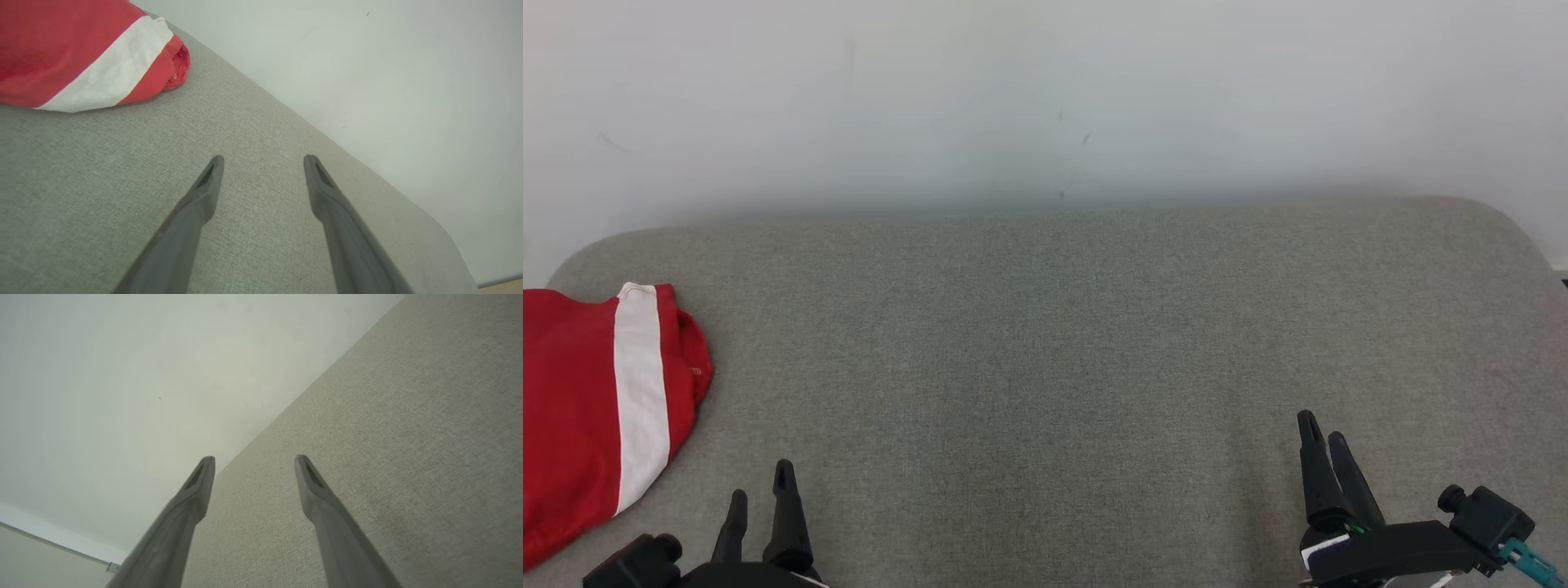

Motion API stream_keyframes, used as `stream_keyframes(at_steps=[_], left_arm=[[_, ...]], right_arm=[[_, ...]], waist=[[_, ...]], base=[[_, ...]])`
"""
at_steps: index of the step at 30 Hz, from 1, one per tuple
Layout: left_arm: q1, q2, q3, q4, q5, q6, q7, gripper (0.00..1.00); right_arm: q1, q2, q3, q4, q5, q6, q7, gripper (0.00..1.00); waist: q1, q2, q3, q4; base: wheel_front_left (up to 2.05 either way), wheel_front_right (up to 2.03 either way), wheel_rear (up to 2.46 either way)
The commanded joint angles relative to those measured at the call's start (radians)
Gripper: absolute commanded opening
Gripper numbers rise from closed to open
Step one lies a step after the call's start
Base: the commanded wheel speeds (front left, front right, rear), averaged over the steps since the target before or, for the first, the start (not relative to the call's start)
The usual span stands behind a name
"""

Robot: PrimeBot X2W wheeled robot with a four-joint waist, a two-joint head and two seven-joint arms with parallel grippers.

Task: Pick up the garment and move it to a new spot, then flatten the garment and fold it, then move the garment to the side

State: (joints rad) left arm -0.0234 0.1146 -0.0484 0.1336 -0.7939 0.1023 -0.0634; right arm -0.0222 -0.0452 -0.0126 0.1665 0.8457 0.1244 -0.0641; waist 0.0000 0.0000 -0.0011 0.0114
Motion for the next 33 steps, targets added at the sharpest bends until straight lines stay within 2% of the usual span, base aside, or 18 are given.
stream_keyframes(at_steps=[1, 18, 23, 33], left_arm=[[-0.003, 0.019, -0.018, -0.022, 0.044, 0.017, -0.014, 1.0], [0.013, 0.069, -0.09, -0.07, 0.212, 0.063, -0.066, 1.0], [0.019, 0.075, -0.099, -0.075, 0.261, 0.062, -0.08, 1.0], [0.035, 0.08, -0.095, -0.088, 0.35, 0.033, -0.106, 1.0]], right_arm=[[-0.004, -0.004, 0.006, -0.018, -0.05, 0.005, -0.014, 1.0], [0.013, -0.005, 0.023, -0.037, -0.276, 0.006, -0.065, 1.0], [0.018, -0.005, 0.028, -0.043, -0.334, 0.006, -0.081, 1.0], [0.03, -0.005, 0.036, -0.053, -0.439, 0.007, -0.106, 1.0]], waist=[[0.0, 0.0, -0.001, 0.001], [0.0, 0.0, -0.008, 0.004], [0.0, 0.0, -0.011, 0.004], [0.0, 0.0, -0.015, 0.007]], base=[[0.0, 0.0, 0.0], [0.0, 0.0, 0.0], [0.0, 0.0, 0.0], [0.0, 0.0, 0.0]])
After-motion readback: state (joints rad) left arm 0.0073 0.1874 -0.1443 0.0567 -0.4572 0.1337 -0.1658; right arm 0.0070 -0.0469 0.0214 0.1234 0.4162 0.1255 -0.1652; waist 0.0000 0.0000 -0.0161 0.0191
